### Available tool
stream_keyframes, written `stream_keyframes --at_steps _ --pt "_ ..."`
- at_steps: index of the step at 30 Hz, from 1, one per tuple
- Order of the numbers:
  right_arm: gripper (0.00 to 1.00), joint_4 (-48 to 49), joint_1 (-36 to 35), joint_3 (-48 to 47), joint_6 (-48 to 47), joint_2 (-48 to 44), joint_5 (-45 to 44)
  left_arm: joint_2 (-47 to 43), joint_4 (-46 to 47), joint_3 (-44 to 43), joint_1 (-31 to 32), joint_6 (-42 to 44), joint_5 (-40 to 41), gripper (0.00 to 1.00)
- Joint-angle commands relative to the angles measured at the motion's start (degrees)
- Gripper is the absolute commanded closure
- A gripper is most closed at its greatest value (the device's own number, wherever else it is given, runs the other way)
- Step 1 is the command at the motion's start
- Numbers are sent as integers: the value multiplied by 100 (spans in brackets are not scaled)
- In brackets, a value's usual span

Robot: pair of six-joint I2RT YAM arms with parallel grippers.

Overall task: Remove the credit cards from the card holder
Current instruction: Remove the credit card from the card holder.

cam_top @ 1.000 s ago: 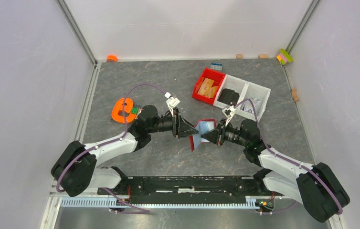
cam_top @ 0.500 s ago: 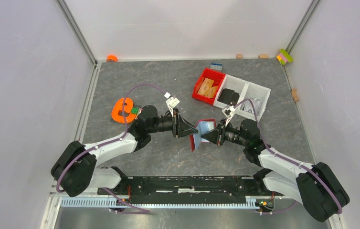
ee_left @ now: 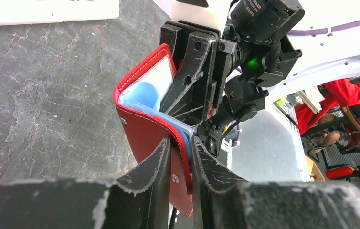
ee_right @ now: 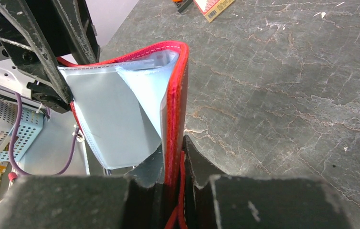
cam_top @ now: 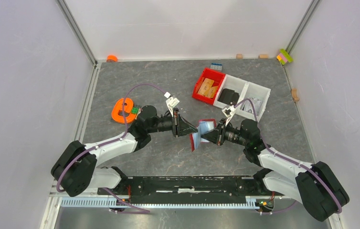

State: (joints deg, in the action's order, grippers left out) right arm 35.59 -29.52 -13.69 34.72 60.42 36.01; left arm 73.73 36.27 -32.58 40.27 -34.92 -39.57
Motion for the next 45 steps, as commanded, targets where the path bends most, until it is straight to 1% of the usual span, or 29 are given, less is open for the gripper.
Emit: stream_keyframes --at_steps 1,3,4,10,20,24,29,39,45 --pt "100 521 -19 -162 99 6 230 45 385 -3 26 79 -207 75" --pt "100 569 -19 -166 132 29 278 52 412 -1 25 64 -224 69" --pt "100 601 -18 -154 147 39 300 52 413 -2 25 68 -233 69" --pt "100 769 -12 -135 234 75 398 65 568 27 25 -8 -333 69" --pt "100 780 -16 -132 237 75 422 117 513 -11 25 -3 -306 73" --pt "100 830 -14 -125 269 102 466 120 522 -7 25 0 -305 67" --pt "100 862 -19 -119 280 110 490 115 534 -2 25 -21 -301 67" --pt "100 870 -26 -128 283 118 510 154 517 -20 27 -29 -279 71" --pt "100 888 -34 -128 288 136 521 160 522 -20 25 -36 -287 71"
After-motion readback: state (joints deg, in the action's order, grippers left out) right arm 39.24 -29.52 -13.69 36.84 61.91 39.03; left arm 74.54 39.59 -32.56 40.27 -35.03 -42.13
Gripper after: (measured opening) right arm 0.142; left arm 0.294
